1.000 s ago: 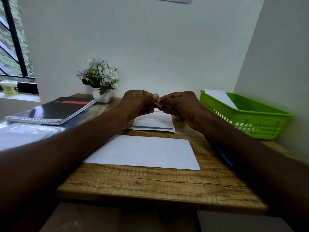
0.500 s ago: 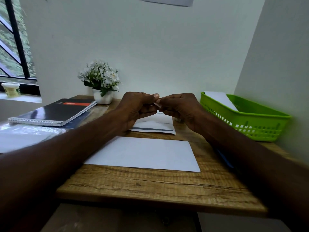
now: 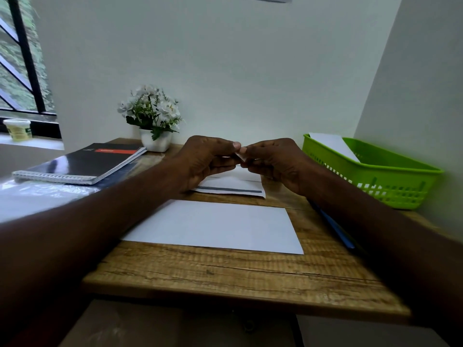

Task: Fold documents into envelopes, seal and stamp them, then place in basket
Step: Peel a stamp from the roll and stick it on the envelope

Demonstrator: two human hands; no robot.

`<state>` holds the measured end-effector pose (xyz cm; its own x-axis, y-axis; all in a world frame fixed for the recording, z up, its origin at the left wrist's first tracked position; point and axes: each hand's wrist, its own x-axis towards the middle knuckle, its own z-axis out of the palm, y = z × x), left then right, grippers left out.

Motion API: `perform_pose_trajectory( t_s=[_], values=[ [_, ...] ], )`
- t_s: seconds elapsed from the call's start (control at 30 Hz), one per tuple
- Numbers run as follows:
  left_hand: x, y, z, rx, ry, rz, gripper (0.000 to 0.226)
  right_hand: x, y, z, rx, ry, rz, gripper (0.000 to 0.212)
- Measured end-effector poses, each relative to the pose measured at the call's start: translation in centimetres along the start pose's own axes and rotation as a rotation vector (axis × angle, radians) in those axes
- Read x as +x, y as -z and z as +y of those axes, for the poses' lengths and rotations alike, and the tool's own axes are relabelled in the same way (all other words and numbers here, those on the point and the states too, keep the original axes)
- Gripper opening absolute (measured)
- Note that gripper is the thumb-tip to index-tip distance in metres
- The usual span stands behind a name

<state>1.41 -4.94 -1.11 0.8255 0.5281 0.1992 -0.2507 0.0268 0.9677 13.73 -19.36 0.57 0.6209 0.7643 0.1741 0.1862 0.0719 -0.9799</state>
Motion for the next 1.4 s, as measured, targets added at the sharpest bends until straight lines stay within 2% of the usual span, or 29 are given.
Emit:
perform_pose_trajectory(
  t_s=[0.1, 0.23, 0.33, 0.47, 0.77, 0.93, 1.03, 1.13, 1.3, 1.4],
  values=[
    [0.2, 0.0, 0.1, -0.018, -0.024, 0.029, 0.016, 0.0, -0.1, -0.2, 0.037, 0.007, 0.005, 0.026],
    [0.2, -0.3, 0.1, 0.009, -0.082, 0.046, 0.029, 0.0, -0.1, -0.7, 0.056, 0.007, 0.031, 0.025],
    [0.2, -0.7, -0.2, 0.027, -0.115, 0.072, 0.029, -0.1, -0.1, -0.6, 0.080, 0.003, 0.041, 0.026],
    [0.3, -0.7, -0.1, 0.052, -0.108, 0.079, 0.024, -0.1, -0.3, -0.6, 0.108, -0.011, 0.047, 0.029],
    [0.5, -0.4, 0.0, 0.129, -0.092, 0.028, 0.032, -0.1, -0.1, -0.4, 0.109, -0.051, 0.064, 0.031],
    [0.2, -0.6, 0.0, 0.130, -0.077, 0.017, 0.029, -0.3, -0.1, -0.4, 0.094, -0.073, 0.050, 0.030],
    [0.1, -0.4, 0.3, 0.052, -0.055, 0.047, 0.020, -0.4, 0.1, -0.6, 0.121, -0.071, 0.047, 0.020],
    [0.2, 0.2, 0.6, 0.006, -0.056, 0.083, 0.016, -0.2, 0.4, -1.0, 0.169, -0.045, 0.055, 0.023],
    [0.3, -0.2, -0.2, 0.015, -0.054, 0.085, 0.013, 0.2, 0.4, -0.2, 0.005, 0.032, 0.153, 0.012],
    [0.4, -0.3, -0.4, 0.028, -0.061, 0.091, 0.011, 0.4, 0.4, 0.0, -0.054, 0.022, 0.160, 0.017]
  ],
)
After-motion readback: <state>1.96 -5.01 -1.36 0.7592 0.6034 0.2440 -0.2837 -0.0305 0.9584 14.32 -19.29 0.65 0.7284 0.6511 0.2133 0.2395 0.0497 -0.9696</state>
